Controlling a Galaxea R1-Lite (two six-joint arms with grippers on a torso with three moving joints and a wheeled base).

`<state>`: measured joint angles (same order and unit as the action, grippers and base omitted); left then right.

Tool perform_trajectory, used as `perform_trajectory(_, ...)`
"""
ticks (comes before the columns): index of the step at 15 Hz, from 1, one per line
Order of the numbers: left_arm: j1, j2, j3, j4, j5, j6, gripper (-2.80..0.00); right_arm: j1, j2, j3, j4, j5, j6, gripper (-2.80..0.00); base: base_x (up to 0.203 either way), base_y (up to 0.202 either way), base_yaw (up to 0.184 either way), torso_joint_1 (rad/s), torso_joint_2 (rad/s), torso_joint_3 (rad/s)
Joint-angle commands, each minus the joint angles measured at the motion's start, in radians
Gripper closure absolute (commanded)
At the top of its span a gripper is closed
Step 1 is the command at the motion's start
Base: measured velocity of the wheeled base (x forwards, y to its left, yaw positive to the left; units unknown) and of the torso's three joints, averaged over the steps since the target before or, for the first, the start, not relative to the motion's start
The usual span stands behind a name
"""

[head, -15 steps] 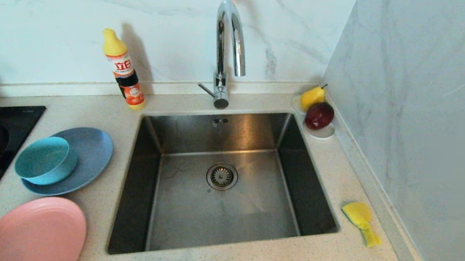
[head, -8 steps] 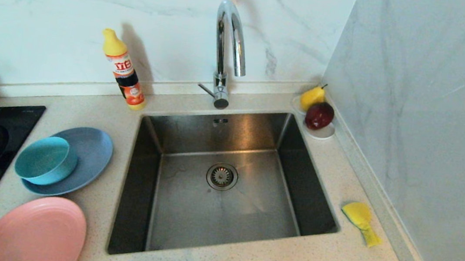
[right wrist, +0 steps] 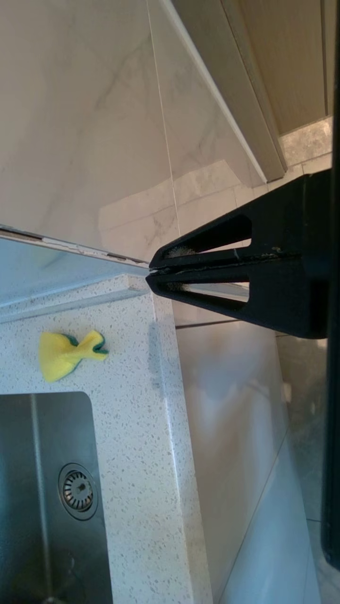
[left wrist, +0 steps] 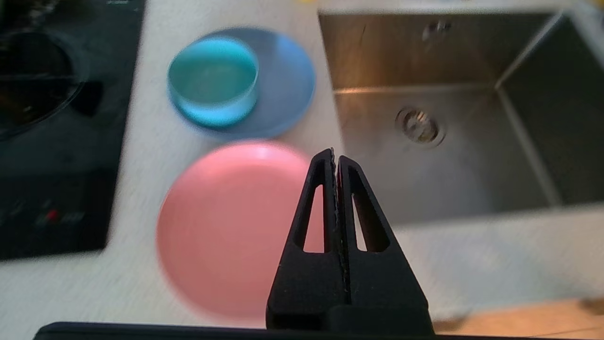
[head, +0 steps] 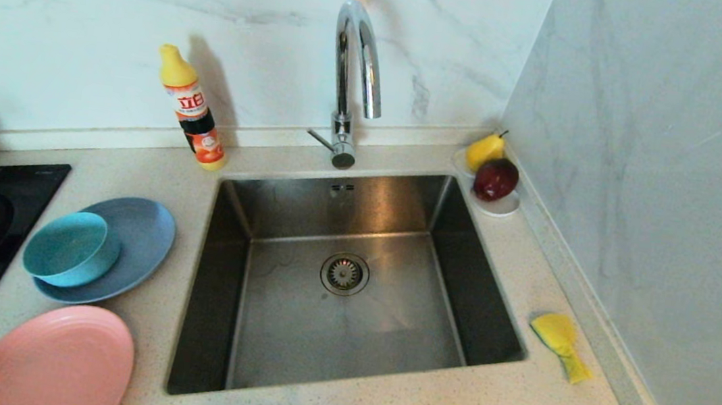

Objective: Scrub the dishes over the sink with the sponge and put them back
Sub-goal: Grab the dish soap

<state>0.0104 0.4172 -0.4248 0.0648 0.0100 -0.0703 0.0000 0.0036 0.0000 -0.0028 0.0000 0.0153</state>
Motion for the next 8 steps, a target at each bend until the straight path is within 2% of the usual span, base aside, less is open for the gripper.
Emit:
perform_trajectory(1,0.0,0.317,-0.143,-0.049,0.003,-0.029,0.0,0.0,-0.001,0.0,0.0,0.0,0.0,0.0,0.0,0.0,0.0,0.0,0.0,0.0)
perform_trajectory(5,0.0,0.647,-0.347,-0.15,0.006,-0.049,0.0,0.0,-0.001,0.0,0.0,0.0,0.0,0.0,0.0,0.0,0.0,0.0,0.0,0.0)
perform_trajectory(7,-0.005,0.791,-0.396,-0.215,0.015,-0.049,0.0,0.0,-0.001,0.0,0.0,0.0,0.0,0.0,0.0,0.0,0.0,0.0,0.0,0.0)
perform_trajectory(8,-0.01,0.877,-0.42,-0.267,0.039,-0.048,0.0,0.0,-0.001,0.0,0.0,0.0,0.0,0.0,0.0,0.0,0.0,0.0,0.0,0.0)
